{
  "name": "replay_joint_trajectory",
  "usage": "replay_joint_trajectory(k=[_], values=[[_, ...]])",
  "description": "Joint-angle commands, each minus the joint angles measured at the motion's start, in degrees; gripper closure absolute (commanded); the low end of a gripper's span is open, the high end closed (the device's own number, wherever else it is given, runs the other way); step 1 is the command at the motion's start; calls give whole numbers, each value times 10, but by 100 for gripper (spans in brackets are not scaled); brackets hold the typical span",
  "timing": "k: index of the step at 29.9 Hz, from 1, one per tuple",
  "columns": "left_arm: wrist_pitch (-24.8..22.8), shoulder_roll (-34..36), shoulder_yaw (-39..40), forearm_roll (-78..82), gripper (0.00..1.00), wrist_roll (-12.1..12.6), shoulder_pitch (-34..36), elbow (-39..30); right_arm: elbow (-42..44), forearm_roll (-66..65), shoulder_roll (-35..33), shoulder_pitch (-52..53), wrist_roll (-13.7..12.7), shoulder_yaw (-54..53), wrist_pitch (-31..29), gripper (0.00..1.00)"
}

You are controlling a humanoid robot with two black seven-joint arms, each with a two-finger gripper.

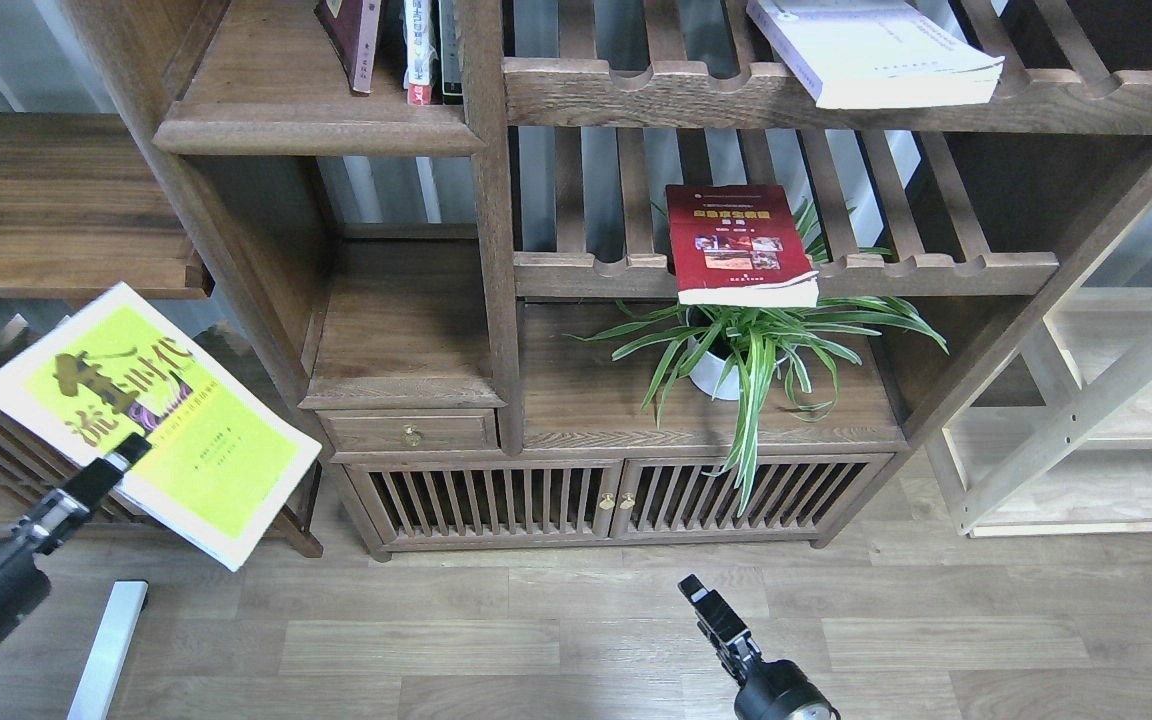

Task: Organize books on shelf
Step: 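Lift the yellow-green book with the left gripper up toward the top shelf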

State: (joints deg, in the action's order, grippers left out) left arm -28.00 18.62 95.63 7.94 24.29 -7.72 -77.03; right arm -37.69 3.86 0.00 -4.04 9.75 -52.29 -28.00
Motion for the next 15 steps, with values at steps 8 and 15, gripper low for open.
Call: replay_joint_trajectory(k=[8, 15], values=[[0, 9, 13, -16, 100, 14, 2, -27, -2, 0, 0, 0, 0, 1, 0, 17], [0, 13, 45, -16, 100, 37, 4, -65, -3, 0, 0, 0, 0, 0, 0, 17]])
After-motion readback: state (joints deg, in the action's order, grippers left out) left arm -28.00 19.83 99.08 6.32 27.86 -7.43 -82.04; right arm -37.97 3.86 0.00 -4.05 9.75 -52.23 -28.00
